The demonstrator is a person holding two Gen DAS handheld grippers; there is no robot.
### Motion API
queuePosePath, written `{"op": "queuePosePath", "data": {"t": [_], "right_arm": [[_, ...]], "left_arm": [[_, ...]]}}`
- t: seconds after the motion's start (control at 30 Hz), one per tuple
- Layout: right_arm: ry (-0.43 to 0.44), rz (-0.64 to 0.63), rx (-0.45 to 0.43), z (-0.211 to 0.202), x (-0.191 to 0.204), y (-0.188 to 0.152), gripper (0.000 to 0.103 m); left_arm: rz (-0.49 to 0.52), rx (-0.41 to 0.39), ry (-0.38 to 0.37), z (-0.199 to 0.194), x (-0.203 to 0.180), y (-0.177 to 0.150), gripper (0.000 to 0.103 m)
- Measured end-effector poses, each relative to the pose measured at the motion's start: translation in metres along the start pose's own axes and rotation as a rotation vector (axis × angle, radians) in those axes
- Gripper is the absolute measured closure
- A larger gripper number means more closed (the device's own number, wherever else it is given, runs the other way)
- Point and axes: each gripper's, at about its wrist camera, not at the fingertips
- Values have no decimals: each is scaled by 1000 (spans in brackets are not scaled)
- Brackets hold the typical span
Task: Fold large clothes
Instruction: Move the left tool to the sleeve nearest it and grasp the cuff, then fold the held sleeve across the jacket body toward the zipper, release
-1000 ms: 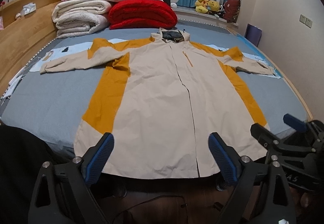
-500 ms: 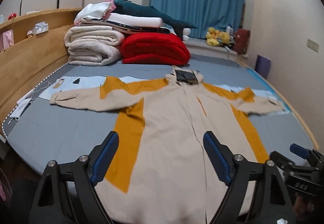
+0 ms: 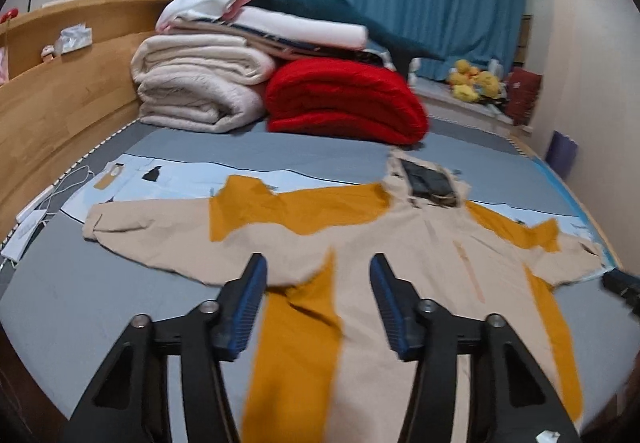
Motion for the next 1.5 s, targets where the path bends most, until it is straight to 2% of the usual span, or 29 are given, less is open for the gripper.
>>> {"op": "queuePosePath", "data": {"t": [0.07,0.13,0.2,0.3,0.37,0.47,0.5,0.57,0.63,0.67,0.93,1.0,1.07,1.13,1.17,1.2,1.23,1.37,1.5], "right_arm": [[12,-10,0,21,-3,24,54],[27,-26,-18,36,-6,41,69],[32,-55,-44,48,-9,52,78],[23,-54,-52,70,-18,52,78],[36,29,-13,87,-29,51,78],[46,23,3,102,-31,56,77],[35,1,-8,103,-29,58,76],[9,-27,-41,103,-27,61,66],[4,-33,-69,105,-25,62,39],[4,-35,-74,109,-25,62,35],[33,-37,-14,143,-24,55,33],[4,-58,-25,149,-20,53,36],[-7,-89,-26,155,-17,51,47],[6,-98,2,160,-16,49,57],[11,-94,18,163,-16,48,58],[18,-85,32,166,-18,47,58],[21,-77,44,168,-18,46,58],[23,-48,81,172,-25,43,58],[14,-34,87,166,-30,45,58]], "left_arm": [[-14,16,24,30,21,10,65],[-39,40,35,63,47,15,73],[-53,67,51,91,69,14,84],[-83,109,68,133,110,9,85],[-126,127,73,155,140,4,85],[-200,154,145,184,188,-9,84],[-225,163,171,190,201,-15,81],[-293,193,220,205,233,-26,75],[-348,206,254,214,257,-31,69],[-377,203,270,217,268,-32,65],[-610,225,320,247,344,-40,60],[-662,239,329,251,356,-44,60],[-716,241,309,257,366,-49,61],[-718,244,304,262,368,-50,64],[-706,239,310,264,367,-48,72],[-696,242,302,267,367,-46,89],[-687,254,293,270,366,-44,96],[-646,223,330,258,353,-21,102],[-574,89,349,211,316,35,103]]}}
Point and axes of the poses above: each gripper's, at about its wrist camera, not at the fingertips, and z roughly the way its jaws point, x to its left, y to its top, and after that the axes turned 7 degrees about y, right-handed
